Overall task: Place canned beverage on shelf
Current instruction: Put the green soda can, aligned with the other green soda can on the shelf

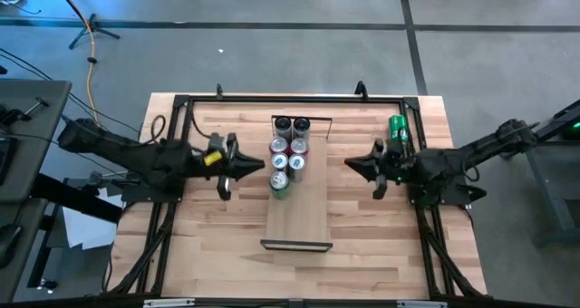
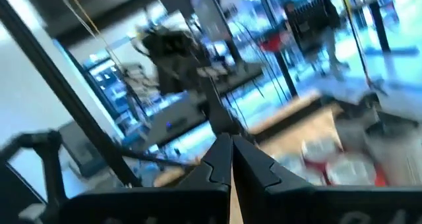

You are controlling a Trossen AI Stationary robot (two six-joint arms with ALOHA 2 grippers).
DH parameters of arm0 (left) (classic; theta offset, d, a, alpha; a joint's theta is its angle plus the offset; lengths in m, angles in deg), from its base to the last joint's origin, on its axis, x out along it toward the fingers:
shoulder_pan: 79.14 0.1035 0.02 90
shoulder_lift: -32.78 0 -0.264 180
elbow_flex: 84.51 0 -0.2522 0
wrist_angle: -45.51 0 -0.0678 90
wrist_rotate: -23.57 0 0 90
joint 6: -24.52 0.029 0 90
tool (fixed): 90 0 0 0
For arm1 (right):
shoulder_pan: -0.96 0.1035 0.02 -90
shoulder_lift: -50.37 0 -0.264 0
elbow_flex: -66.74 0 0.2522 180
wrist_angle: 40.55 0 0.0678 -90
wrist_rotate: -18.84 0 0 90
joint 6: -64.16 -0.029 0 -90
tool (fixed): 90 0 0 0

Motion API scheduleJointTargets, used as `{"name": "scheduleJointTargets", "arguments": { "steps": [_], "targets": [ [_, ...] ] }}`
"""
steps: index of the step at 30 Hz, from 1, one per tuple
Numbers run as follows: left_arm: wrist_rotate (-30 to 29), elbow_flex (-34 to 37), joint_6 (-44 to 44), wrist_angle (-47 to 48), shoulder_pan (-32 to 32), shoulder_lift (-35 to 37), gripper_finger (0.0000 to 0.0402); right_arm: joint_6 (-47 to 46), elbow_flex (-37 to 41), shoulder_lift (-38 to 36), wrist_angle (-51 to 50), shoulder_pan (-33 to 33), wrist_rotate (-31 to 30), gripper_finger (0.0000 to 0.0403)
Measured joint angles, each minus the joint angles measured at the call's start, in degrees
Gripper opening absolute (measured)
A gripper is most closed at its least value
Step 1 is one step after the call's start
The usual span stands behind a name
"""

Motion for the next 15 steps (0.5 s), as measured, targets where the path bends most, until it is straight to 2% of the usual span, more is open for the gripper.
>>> {"name": "scheduleJointTargets", "arguments": {
  "steps": [6, 10, 15],
  "targets": [
    [1.5, 0.0, 4.9, 0.9, 4.1, 5.1, 0.0000, 10.1, -7.1, 0.2, -0.9, -4.3, 8.1, 0.0000],
    [1.7, 0.0, 10.4, 3.7, 3.9, 8.3, 0.0000, 18.0, -10.6, 0.2, -4.4, -5.3, 7.2, 0.0000],
    [1.3, 0.0, 11.3, 8.9, 2.6, 10.3, 0.0000, 20.7, -11.3, 0.2, -5.0, -5.4, 7.1, 0.0000]
  ]
}}
